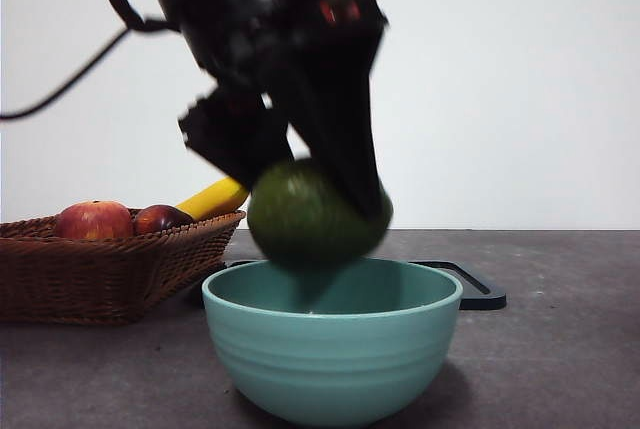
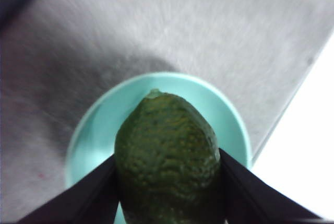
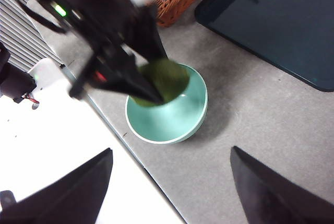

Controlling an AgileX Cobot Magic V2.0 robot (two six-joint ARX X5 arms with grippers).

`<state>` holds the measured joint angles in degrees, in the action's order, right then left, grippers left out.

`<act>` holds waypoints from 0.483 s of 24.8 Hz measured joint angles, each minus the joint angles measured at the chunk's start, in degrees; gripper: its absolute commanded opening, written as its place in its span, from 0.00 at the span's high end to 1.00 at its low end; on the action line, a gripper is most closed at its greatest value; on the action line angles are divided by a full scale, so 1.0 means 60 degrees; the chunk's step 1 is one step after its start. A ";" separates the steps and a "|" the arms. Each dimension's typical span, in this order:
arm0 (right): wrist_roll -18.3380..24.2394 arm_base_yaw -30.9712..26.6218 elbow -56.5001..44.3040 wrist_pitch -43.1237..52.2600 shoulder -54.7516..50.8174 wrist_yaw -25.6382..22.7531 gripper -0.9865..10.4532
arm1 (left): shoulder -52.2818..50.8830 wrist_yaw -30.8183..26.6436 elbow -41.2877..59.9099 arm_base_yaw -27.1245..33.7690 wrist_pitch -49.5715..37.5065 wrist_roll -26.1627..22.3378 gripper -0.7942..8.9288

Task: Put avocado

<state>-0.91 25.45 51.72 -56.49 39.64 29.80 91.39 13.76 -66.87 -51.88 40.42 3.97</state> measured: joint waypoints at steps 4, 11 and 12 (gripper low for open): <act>-0.0004 0.0000 0.0000 -0.0004 0.0000 0.0000 0.60 | 0.0623 -0.0281 0.0000 -0.0128 -0.0270 0.0000 0.71; -0.0004 0.0000 0.0000 -0.0004 0.0000 0.0000 0.60 | 0.1166 -0.0317 0.0000 -0.0193 -0.0412 -0.0004 0.68; -0.0004 0.0000 0.0000 -0.0004 0.0000 0.0000 0.60 | 0.1166 -0.0317 0.0000 -0.0226 -0.0426 0.0000 0.63</act>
<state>-0.93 25.45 51.72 -56.51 39.64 29.80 98.39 11.86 -66.87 -53.23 37.87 3.97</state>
